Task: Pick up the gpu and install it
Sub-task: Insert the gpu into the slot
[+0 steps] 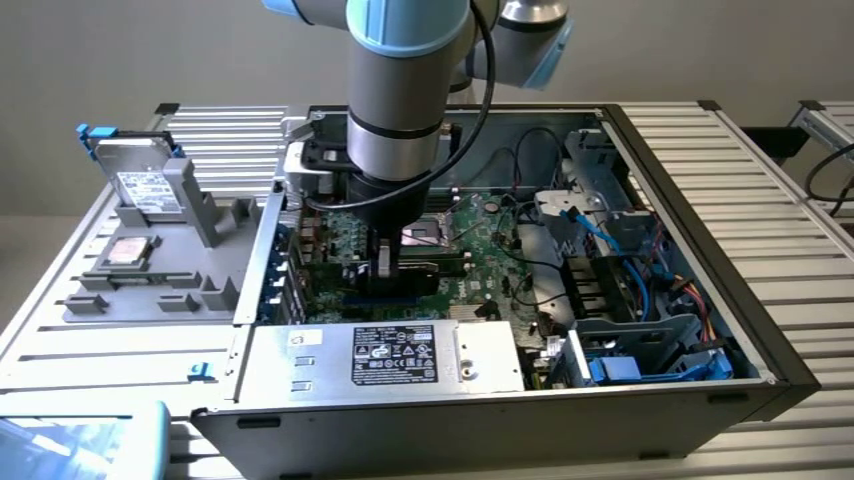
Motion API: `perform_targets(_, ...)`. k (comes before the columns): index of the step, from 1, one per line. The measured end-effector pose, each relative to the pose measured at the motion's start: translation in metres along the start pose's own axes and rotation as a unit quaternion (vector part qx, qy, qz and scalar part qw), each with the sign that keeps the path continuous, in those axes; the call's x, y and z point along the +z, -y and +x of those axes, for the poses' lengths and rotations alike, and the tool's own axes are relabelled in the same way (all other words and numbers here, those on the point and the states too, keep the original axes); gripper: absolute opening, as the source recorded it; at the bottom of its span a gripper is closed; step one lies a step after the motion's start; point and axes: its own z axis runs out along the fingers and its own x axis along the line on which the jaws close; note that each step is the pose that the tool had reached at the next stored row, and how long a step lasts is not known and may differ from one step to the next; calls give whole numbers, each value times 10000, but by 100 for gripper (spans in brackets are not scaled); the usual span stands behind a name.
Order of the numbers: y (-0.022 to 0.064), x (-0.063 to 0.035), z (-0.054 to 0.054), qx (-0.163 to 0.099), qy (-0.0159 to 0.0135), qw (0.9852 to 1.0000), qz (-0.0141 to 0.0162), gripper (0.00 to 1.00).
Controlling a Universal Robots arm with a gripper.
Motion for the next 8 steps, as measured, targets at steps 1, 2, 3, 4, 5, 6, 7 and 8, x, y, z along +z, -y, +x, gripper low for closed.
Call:
perform_targets(1,1,0,0,0,0,10000,0,28)
perform_targets(2,2,1,0,0,0,10000,0,28)
perform_targets(3,3,2,0,0,0,10000,0,28)
perform_targets(4,4,4,0,0,0,10000,0,28)
perform_targets(5,4,6,0,0,0,10000,0,28)
perform_targets(6,4,10,0,0,1,10000,1,28)
perform_targets(7,5,12,0,0,0,10000,0,28)
perform_targets(8,5,13,0,0,-1,10000,0,28)
